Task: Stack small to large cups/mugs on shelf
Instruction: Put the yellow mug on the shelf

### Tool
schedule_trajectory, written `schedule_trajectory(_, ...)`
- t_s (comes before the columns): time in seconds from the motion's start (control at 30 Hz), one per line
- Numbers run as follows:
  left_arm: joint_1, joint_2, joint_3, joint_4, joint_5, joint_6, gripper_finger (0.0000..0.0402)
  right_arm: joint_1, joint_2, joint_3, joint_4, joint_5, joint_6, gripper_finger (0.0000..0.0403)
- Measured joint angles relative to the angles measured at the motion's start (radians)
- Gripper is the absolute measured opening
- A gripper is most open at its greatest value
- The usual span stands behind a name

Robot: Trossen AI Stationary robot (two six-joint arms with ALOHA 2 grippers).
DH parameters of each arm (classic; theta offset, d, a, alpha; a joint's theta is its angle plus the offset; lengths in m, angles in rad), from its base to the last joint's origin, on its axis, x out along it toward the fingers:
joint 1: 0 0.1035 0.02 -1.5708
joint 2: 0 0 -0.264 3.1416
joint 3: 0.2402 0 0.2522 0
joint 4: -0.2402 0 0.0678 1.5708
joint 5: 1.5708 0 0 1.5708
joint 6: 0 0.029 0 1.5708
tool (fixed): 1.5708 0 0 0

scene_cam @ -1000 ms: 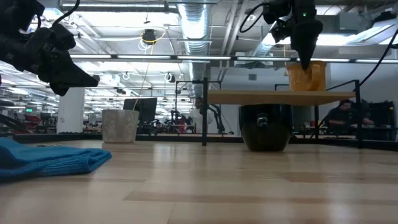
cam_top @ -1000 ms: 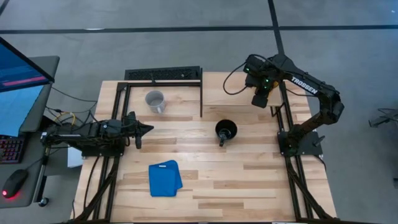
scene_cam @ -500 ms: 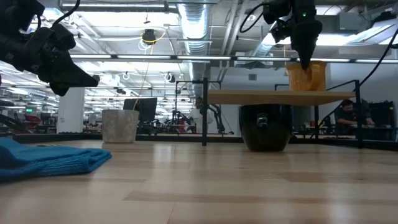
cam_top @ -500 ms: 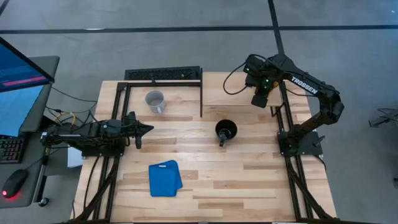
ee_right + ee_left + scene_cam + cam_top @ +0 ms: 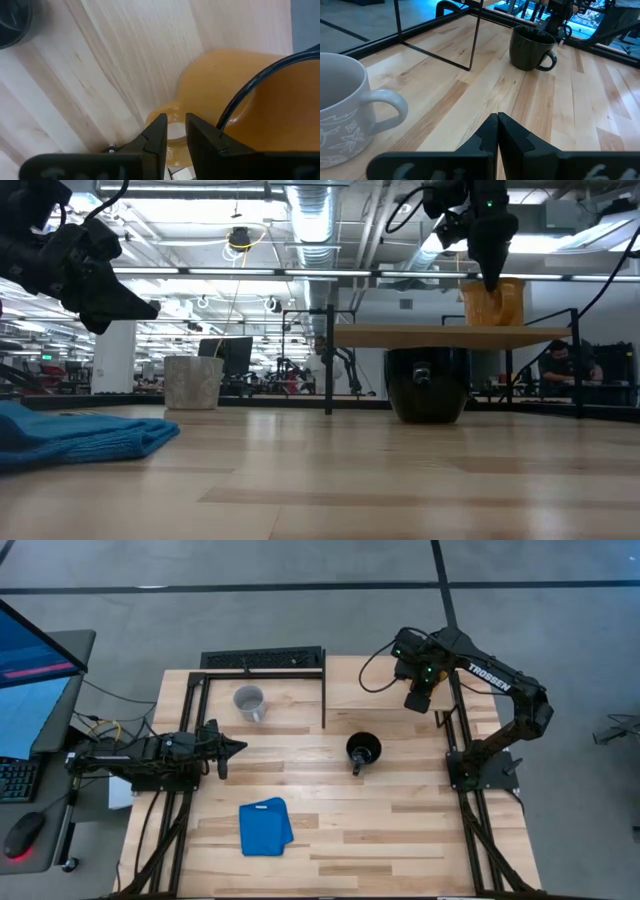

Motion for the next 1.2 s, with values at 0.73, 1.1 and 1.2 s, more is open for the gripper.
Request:
schedule_trajectory(0.73, 0.0, 0.0, 0.0, 0.0, 0.0, 0.002, 0.0, 0.022, 0.0, 0.0, 0.0, 0.002, -0.046, 0.0093)
schedule_trajectory(1.1, 0.0, 0.0, 0.0, 0.0, 0.0, 0.003, 0.0, 0.035, 0.0, 0.0, 0.0, 0.049, -0.073, 0.0093)
schedule_trajectory(1.2, 0.0, 0.0, 0.0, 0.0, 0.0, 0.003, 0.0, 0.034, 0.0, 0.0, 0.0, 0.054, -0.048, 0.0093)
